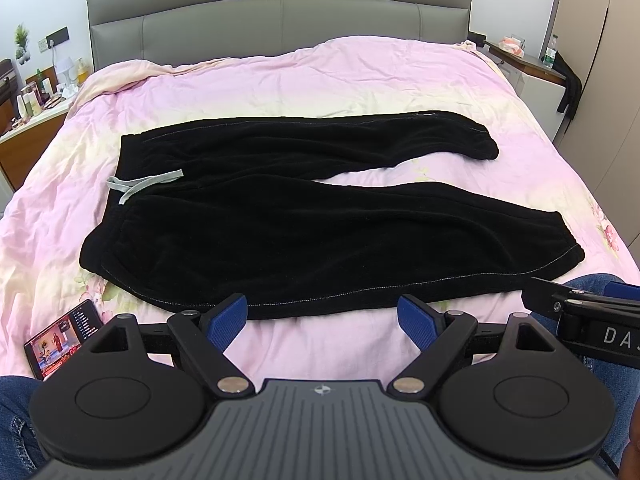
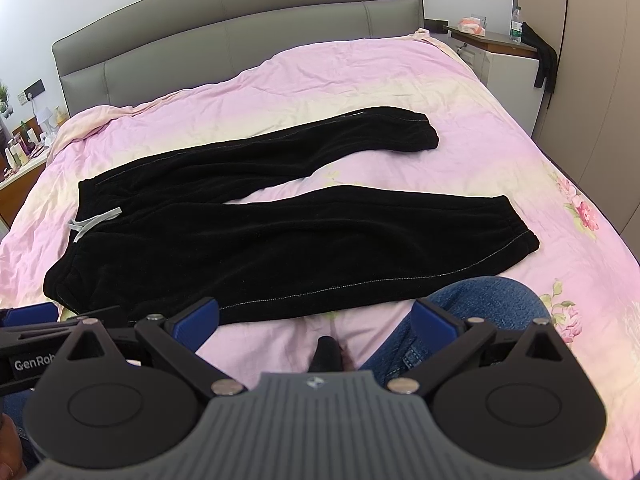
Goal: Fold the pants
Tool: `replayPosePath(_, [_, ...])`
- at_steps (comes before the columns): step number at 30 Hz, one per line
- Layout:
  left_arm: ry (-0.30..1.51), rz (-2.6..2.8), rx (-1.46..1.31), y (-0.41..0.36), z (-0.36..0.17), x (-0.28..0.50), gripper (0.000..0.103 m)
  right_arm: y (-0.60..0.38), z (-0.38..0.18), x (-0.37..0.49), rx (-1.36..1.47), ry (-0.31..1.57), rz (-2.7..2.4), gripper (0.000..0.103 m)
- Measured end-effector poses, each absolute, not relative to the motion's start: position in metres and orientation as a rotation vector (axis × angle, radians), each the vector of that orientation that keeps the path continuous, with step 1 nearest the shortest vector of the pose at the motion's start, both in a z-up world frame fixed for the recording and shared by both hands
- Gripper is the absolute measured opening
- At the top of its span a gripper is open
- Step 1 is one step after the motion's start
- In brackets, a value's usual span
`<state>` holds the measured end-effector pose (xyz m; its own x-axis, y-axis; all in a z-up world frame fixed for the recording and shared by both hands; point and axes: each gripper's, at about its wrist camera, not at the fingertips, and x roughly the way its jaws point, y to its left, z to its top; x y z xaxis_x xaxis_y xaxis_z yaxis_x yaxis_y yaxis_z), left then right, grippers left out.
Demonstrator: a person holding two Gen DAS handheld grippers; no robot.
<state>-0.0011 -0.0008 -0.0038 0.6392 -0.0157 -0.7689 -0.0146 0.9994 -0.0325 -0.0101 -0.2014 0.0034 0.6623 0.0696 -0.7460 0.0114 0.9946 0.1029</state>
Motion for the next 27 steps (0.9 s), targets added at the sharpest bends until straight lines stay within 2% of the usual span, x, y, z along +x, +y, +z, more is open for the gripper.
replayPosePath(17, [0.886,-0.005,-0.033,-0.003,-0.009,0.0,0.099,-0.201,0.0,-0.008,0.101,0.846,0.035,0.098])
replayPosePath(27, [0.876,-0.009,0.038,0.003,-0.013,0.023,0.099,-0.2,0.003,0.012,0.073,0.778,0.052,0.098])
